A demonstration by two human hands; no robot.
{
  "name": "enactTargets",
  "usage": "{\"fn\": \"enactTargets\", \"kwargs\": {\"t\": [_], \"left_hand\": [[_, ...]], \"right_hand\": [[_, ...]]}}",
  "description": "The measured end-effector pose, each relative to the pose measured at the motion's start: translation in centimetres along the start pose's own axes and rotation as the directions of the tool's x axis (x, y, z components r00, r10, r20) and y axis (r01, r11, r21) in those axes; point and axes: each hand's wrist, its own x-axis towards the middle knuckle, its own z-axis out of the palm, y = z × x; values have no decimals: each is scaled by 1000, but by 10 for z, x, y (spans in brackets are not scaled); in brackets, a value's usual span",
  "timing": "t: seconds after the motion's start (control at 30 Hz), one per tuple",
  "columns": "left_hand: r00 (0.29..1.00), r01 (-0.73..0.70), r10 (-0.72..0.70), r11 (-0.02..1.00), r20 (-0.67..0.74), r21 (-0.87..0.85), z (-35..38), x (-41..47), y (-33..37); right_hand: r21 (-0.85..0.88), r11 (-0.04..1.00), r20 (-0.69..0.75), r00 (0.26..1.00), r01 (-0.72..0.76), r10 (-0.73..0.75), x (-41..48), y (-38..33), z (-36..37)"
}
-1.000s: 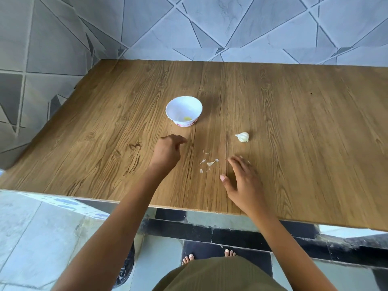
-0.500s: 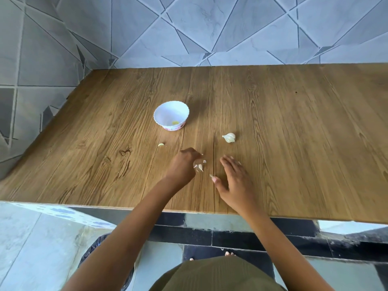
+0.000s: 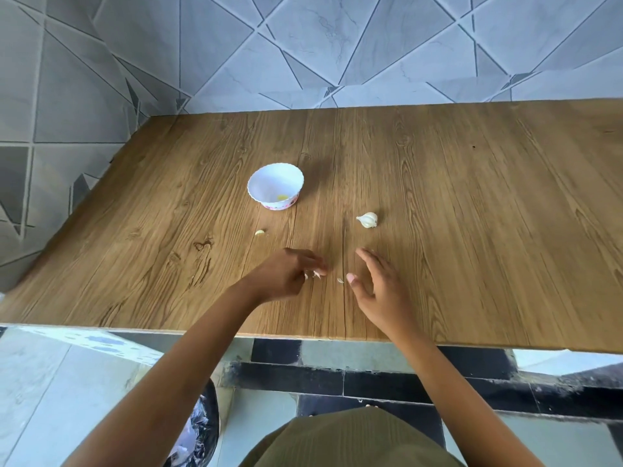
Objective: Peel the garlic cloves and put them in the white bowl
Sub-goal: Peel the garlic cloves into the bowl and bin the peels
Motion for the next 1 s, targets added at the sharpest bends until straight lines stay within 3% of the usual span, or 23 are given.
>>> {"fn": "enactTargets", "kwargs": {"t": [0.1, 0.17, 0.23, 0.3, 0.4, 0.47, 0.53, 0.6, 0.77, 1.0], "left_hand": [[1000, -14, 13, 999, 23, 48, 0, -3, 2], [1000, -16, 15, 995, 12, 96, 2, -5, 3], [1000, -6, 9, 992, -18, 126, 4, -6, 4], [999, 15, -9, 990, -50, 138, 6, -4, 5], [992, 111, -103, 988, -76, 109, 7, 3, 6], [968, 199, -201, 980, -151, -27, 1, 10, 9], [937, 218, -274, 944, -218, -249, -9, 16, 15], [947, 172, -248, 929, -205, -327, -16, 21, 28], [992, 62, -77, 987, -102, -147, -12, 27, 55], [952, 143, -176, 979, -251, -146, 0, 32, 61]], "right_hand": [[255, 963, -12, 996, -80, 86, 2, -8, -5], [492, 852, 28, 981, -179, 191, 7, -14, -9], [691, 664, 90, 946, -286, 313, 12, -20, -13], [831, 410, 200, 889, -377, 411, 18, -23, -13], [901, 35, 367, 804, -432, 467, 24, -27, -12], [882, -174, 465, 745, -439, 478, 27, -32, -11], [835, -315, 550, 689, -451, 472, 29, -38, -9], [797, -398, 601, 660, -454, 450, 31, -45, -8], [754, -537, 632, 639, -377, 439, 34, -50, -9], [738, -583, 629, 660, -340, 411, 30, -45, -11]]}}
